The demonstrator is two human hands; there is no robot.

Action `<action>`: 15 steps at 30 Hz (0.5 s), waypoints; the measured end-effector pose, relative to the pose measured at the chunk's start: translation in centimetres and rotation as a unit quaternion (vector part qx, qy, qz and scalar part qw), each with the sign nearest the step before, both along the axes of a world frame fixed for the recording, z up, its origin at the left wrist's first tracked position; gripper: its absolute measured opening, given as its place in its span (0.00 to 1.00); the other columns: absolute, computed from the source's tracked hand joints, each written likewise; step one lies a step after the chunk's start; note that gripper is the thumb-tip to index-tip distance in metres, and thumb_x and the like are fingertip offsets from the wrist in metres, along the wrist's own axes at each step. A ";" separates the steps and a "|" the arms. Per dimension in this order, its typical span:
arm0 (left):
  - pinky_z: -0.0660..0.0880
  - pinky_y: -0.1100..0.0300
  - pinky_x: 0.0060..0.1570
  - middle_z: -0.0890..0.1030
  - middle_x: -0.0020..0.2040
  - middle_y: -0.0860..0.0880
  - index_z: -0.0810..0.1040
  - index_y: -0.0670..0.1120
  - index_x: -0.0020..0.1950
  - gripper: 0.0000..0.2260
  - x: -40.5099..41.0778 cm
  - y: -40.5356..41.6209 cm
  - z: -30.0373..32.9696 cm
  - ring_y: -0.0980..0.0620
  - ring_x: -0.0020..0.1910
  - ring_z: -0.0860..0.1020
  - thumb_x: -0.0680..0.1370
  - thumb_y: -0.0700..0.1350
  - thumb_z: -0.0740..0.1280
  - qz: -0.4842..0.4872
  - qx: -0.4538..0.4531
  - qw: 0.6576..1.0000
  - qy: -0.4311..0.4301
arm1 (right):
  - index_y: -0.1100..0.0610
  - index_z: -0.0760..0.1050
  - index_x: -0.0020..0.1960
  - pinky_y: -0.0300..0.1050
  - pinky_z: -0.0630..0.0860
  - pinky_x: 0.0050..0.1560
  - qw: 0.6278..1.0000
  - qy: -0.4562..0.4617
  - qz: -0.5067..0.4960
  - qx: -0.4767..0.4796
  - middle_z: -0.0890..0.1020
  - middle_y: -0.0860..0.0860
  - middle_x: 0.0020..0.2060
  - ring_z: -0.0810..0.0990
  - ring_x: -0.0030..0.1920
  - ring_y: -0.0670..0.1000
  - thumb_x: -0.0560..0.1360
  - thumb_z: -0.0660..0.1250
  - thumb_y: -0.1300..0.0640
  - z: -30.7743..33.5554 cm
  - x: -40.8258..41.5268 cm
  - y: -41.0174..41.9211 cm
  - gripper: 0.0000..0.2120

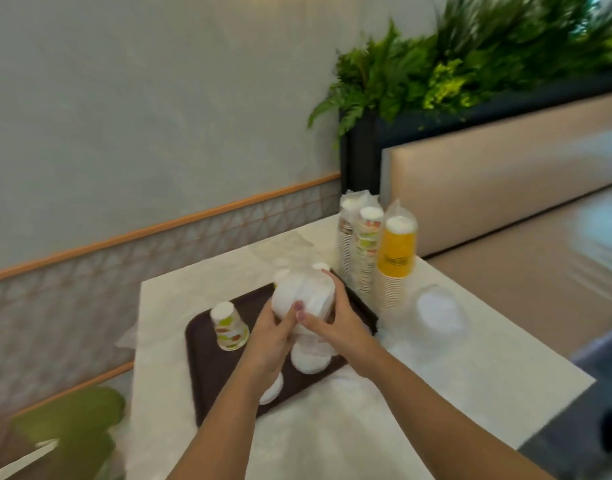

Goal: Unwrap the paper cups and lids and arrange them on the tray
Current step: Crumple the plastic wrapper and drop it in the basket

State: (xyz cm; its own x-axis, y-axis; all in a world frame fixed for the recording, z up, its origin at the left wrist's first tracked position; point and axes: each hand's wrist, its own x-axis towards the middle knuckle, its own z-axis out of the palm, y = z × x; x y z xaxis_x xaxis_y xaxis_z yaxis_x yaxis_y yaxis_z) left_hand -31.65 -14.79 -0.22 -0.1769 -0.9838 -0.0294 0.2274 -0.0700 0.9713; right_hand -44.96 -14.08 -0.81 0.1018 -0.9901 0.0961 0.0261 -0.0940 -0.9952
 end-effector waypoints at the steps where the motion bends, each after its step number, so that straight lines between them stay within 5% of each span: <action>1: 0.78 0.59 0.49 0.81 0.58 0.48 0.72 0.48 0.65 0.22 -1.8 -0.4 -0.5 0.52 0.56 0.80 0.72 0.50 0.66 -0.018 0.009 1.000 -0.014 | 0.39 0.55 0.72 0.35 0.74 0.58 1.000 0.008 -0.025 0.002 0.68 0.37 0.64 0.69 0.64 0.40 0.69 0.73 0.44 -0.3 -1.8 0.2 0.38; 3: 0.77 0.54 0.55 0.79 0.62 0.49 0.68 0.49 0.69 0.27 -5.5 -1.2 -1.4 0.51 0.59 0.79 0.71 0.53 0.67 -0.051 0.022 0.998 -0.034 | 0.37 0.56 0.71 0.47 0.73 0.64 0.997 0.023 -0.077 0.002 0.67 0.40 0.68 0.68 0.67 0.45 0.63 0.73 0.35 -1.0 -5.5 0.6 0.42; 6: 0.78 0.51 0.55 0.75 0.65 0.50 0.63 0.53 0.70 0.35 -11.0 -1.8 -2.0 0.50 0.60 0.77 0.68 0.62 0.70 -0.091 0.052 0.993 -0.055 | 0.37 0.59 0.69 0.50 0.73 0.65 0.990 0.036 -0.136 0.007 0.70 0.41 0.66 0.71 0.65 0.45 0.62 0.74 0.34 -1.6 -10.9 0.9 0.41; 10: 0.79 0.64 0.42 0.71 0.62 0.49 0.56 0.55 0.70 0.24 -18.6 -2.1 -2.5 0.54 0.54 0.77 0.79 0.48 0.63 -0.086 0.032 0.993 -0.069 | 0.46 0.60 0.68 0.47 0.77 0.58 0.969 0.038 -0.237 0.060 0.74 0.45 0.61 0.76 0.59 0.47 0.57 0.75 0.37 -2.8 -17.6 1.1 0.45; 15: 0.80 0.59 0.47 0.73 0.62 0.43 0.57 0.51 0.65 0.15 -26.4 -2.8 -4.0 0.46 0.55 0.79 0.82 0.45 0.59 -0.136 0.115 0.983 -0.056 | 0.48 0.67 0.61 0.43 0.78 0.50 0.956 -0.021 -0.269 0.112 0.78 0.47 0.55 0.78 0.55 0.48 0.57 0.80 0.43 -4.8 -24.4 1.1 0.38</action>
